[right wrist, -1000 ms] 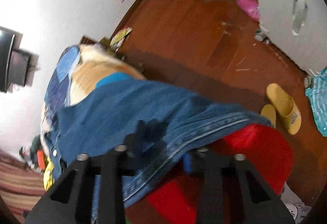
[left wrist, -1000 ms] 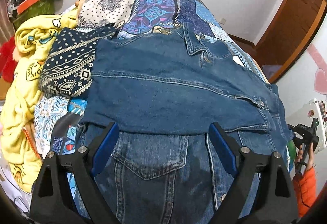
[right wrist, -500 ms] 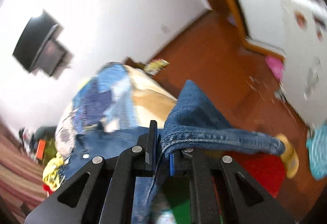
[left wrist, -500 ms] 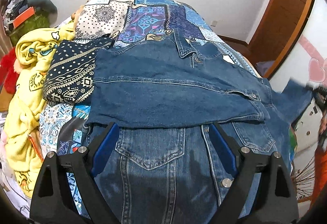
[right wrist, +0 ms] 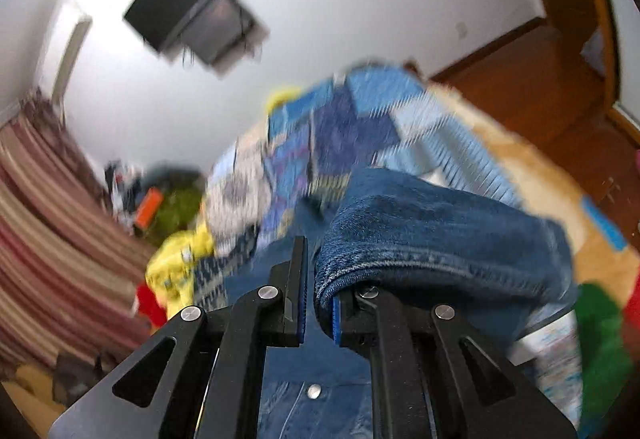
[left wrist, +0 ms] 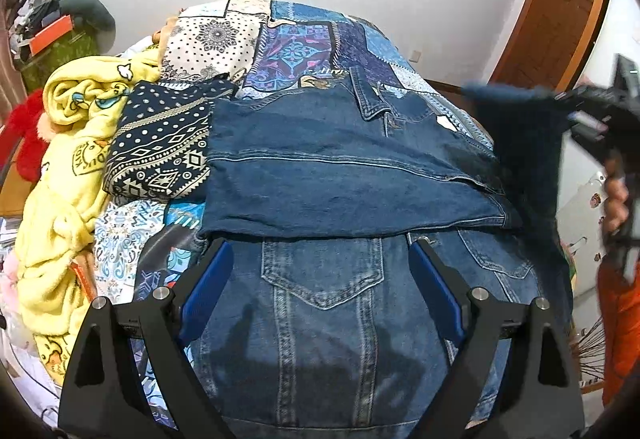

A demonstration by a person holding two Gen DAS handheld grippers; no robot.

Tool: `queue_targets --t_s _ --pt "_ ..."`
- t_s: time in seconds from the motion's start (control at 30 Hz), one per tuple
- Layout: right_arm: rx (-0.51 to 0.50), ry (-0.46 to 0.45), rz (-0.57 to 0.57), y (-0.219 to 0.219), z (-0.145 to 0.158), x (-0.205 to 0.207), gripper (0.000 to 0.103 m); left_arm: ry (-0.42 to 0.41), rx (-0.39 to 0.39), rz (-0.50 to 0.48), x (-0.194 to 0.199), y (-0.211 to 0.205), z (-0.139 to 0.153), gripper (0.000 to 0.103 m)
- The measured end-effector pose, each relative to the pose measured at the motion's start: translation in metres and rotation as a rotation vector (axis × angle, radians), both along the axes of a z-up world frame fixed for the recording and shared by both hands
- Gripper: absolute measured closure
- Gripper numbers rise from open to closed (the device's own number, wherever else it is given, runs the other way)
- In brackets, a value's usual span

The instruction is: Fold large clothes

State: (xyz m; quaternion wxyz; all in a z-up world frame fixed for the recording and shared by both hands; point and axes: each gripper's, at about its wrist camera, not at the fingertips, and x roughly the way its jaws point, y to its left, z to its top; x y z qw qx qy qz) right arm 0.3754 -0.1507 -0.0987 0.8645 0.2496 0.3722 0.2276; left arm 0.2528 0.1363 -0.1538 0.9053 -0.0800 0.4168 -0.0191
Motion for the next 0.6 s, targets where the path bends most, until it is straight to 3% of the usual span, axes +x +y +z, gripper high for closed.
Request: queue_targets --t_s 0.1,0.3,0.5,0.6 --pt "-0.060 0.111 0.094 0.039 -0.046 0.002 0.095 0.001 0.013 0.004 -0.004 0.002 -0.003 0.014" --pt "-0.164 0.247 0.211 0.064 -0.101 -0.011 0.091 0.029 0.029 0.006 -0.003 -0.003 -0.011 0.014" --pt "-0.257 0.280 0.308 0.061 -0.104 -0.031 0.091 0.027 0.066 -0.037 0.007 -0.026 -0.004 0.014" --pt "-0.236 0.285 0.333 0.047 -0.099 -0.039 0.076 0.020 0.078 -0.067 0.016 -0.044 0.005 0.014"
